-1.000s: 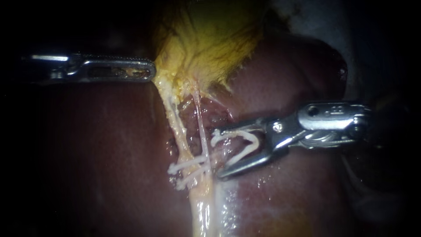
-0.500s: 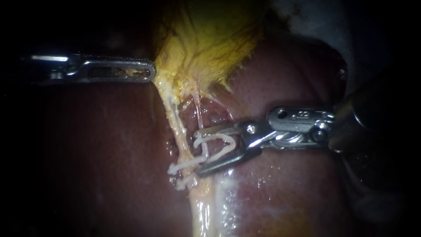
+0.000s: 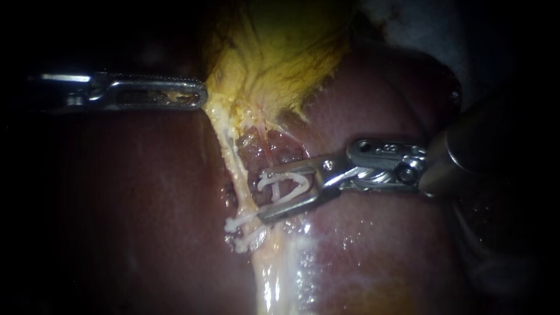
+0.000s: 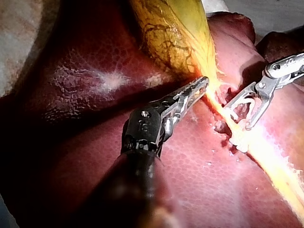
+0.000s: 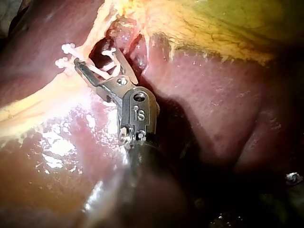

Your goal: Clipping third clip left tube

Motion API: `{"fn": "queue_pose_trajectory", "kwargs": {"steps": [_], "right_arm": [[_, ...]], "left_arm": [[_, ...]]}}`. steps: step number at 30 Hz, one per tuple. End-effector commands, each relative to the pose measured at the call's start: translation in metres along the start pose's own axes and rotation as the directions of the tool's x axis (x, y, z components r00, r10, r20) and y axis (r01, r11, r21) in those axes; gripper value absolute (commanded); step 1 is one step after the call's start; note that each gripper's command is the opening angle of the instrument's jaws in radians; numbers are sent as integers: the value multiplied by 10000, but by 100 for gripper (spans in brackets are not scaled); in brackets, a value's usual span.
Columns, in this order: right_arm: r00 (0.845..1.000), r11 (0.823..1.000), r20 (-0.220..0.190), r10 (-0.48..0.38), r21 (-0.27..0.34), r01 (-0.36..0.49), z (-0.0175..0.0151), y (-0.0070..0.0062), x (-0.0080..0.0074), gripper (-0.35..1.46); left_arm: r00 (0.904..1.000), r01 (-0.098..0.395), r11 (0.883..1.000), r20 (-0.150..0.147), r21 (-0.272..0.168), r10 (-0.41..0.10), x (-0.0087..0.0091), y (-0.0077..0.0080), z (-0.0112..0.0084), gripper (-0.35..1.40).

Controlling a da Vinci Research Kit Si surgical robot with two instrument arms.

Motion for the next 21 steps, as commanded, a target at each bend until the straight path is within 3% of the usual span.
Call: {"fn": "queue_pose_trajectory", "kwargs": {"steps": [1,11,21], "right_arm": [[10000,10000,-79,39,79,-38,3,0,0,54],[9964,9914,-545,645,1179,-577,34,3,7,54],[9811,9602,-1289,1446,2579,-1076,44,-5,12,54]], "left_arm": [[10000,-3,10000,1,1,3,1,0,1,-35],[10000,-13,10000,8,-13,13,2,0,3,-35],[10000,-15,10000,10,-17,15,3,0,4,-35]]}}
